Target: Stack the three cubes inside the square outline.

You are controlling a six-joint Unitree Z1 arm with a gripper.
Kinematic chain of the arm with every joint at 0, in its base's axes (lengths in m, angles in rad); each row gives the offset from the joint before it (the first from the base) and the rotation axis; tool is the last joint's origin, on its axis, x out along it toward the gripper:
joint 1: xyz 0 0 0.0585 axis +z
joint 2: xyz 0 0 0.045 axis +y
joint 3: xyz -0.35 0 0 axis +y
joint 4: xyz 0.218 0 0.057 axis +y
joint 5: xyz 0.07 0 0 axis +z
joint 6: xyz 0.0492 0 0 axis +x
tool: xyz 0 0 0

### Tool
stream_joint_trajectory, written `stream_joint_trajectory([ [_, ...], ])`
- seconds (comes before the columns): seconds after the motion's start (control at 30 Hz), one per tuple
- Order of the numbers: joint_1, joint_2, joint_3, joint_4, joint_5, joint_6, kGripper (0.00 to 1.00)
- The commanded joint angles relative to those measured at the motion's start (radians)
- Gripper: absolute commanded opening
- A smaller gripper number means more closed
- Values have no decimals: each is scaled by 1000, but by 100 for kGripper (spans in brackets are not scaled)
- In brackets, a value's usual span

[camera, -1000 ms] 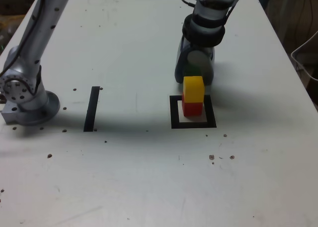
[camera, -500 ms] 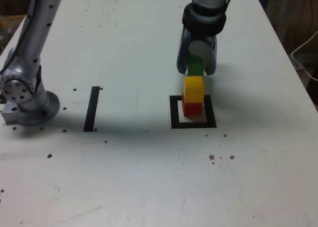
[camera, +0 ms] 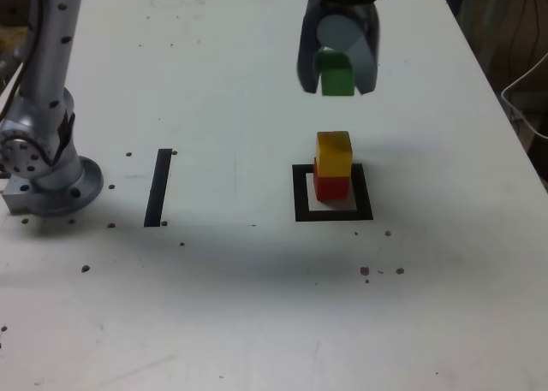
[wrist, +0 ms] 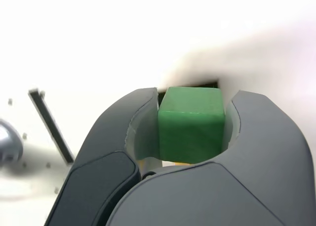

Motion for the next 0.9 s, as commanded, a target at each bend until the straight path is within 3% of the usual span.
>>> stream_joint_trajectory([
  [0.0,-11,2,-10,22,-13,-22,6],
  [0.27,-64,38,-58,85,-38,-127,5],
  [0.87,-109,60,-17,84,-70,-240,5],
])
